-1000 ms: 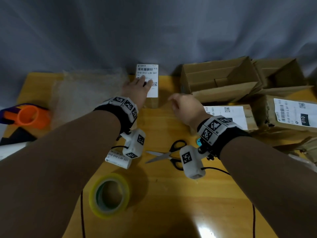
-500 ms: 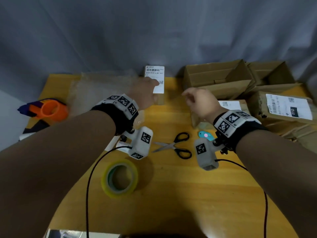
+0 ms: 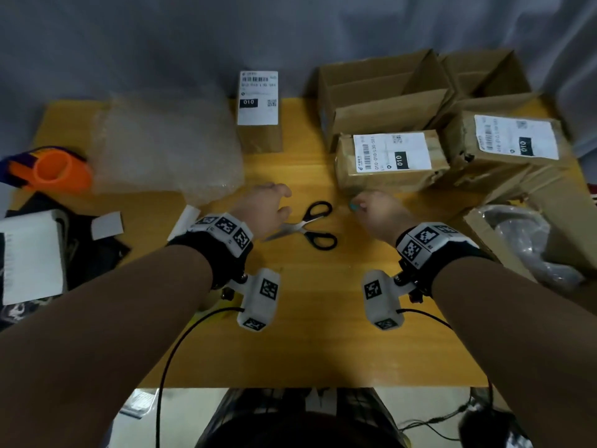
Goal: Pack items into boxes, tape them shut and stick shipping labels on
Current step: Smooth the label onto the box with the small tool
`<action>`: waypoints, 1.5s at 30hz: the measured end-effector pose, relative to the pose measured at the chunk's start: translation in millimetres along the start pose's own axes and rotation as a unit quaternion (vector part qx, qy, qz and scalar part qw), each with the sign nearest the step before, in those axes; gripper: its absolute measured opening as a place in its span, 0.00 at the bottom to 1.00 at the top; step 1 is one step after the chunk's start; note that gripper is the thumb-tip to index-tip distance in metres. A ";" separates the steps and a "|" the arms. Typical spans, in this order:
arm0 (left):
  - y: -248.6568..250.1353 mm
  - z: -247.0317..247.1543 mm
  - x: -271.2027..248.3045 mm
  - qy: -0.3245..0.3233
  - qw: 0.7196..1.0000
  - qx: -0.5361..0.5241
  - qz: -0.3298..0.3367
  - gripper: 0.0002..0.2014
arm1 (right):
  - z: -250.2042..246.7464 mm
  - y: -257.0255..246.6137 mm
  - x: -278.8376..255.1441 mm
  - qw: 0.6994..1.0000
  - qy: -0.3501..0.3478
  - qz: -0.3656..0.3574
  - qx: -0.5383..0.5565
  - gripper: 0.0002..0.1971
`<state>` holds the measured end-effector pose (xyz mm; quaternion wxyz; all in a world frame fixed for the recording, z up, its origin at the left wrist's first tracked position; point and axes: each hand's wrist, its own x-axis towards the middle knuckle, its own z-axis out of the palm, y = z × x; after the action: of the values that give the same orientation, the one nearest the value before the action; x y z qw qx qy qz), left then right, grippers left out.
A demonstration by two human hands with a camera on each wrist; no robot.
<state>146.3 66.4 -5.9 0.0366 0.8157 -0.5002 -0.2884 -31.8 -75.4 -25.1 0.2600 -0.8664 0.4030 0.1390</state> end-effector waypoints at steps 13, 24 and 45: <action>17.0 15.4 1.3 -0.002 1.000 -0.015 0.000 0.20 | 26.1 15.7 17.1 0.997 -0.044 0.040 -0.045 0.25; 88.9 -22.3 56.1 0.085 0.991 0.033 0.099 0.43 | -60.8 13.7 -13.7 0.990 0.088 -0.080 0.071 0.09; 61.5 -32.2 84.6 0.047 0.980 0.191 0.008 0.47 | -75.6 34.8 16.3 0.963 0.151 0.000 0.222 0.14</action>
<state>141.9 -42.3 5.6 -0.0941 0.8160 -0.5507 -0.1482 -45.8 -146.9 18.2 0.3822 -0.7979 0.4581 -0.0860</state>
